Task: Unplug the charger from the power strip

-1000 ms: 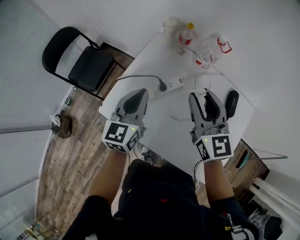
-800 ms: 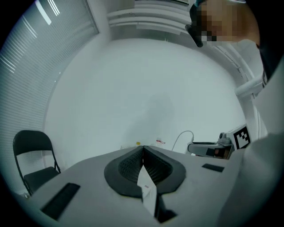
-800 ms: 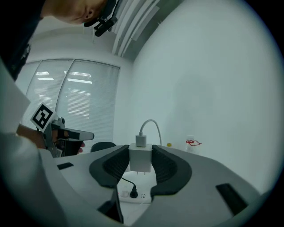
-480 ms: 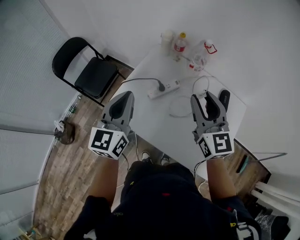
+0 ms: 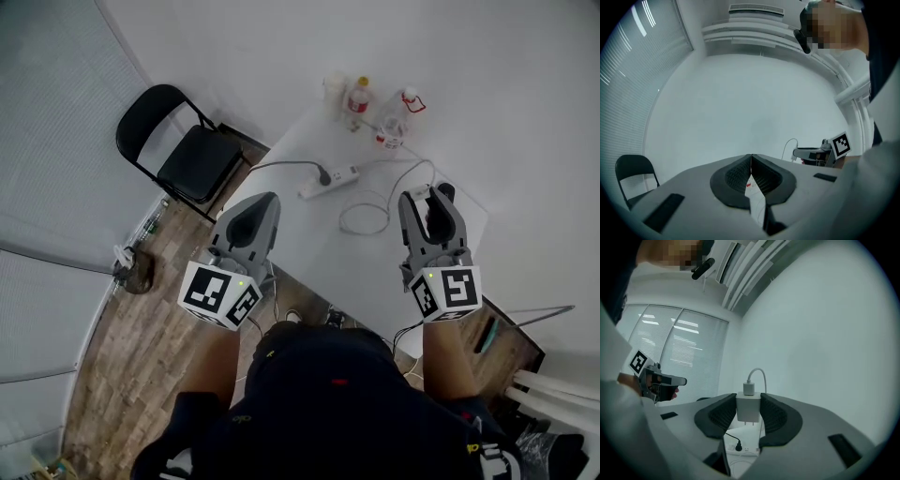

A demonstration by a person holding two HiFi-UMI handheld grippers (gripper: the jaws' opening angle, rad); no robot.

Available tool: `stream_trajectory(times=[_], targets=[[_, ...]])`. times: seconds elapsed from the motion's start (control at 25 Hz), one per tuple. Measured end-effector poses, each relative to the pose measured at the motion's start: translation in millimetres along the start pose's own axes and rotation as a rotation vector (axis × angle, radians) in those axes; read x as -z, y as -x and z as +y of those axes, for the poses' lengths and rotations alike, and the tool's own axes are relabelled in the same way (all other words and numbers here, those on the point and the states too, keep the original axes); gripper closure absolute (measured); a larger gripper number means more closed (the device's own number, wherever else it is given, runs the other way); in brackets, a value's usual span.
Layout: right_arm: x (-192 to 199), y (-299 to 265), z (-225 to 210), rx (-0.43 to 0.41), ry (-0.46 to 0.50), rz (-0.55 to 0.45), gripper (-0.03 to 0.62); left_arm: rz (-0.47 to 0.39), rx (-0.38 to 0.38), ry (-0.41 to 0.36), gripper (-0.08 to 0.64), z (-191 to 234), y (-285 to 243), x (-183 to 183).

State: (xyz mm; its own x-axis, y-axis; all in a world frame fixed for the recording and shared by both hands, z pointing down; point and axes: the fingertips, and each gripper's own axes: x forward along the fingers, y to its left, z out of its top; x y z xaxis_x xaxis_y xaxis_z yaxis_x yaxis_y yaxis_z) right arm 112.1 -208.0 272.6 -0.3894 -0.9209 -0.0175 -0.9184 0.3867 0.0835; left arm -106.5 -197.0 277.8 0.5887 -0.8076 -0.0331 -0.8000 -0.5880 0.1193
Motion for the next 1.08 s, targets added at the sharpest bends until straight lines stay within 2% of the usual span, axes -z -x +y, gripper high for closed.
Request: stream_trajectory(times=[0.56, 0.76, 1.08], targets=[[-7.5, 6.9, -2.3, 0.014, -0.001, -0.017, 0.423, -0.028, 0.043, -0.022, 0.537, -7.2, -11.0, -9.6], [-8.1, 2.7, -1.8, 0.014, 0.001, -0.014, 0.423, -0.022, 0.058, -0.048, 0.537, -6.3, -12.3, -8.7], [-9.9, -1.0, 4.9, -0.002, 0.018, -0.009, 0.423, -0.012, 0.074, -0.041, 0.537, -7.6, -14.3, -10.7]])
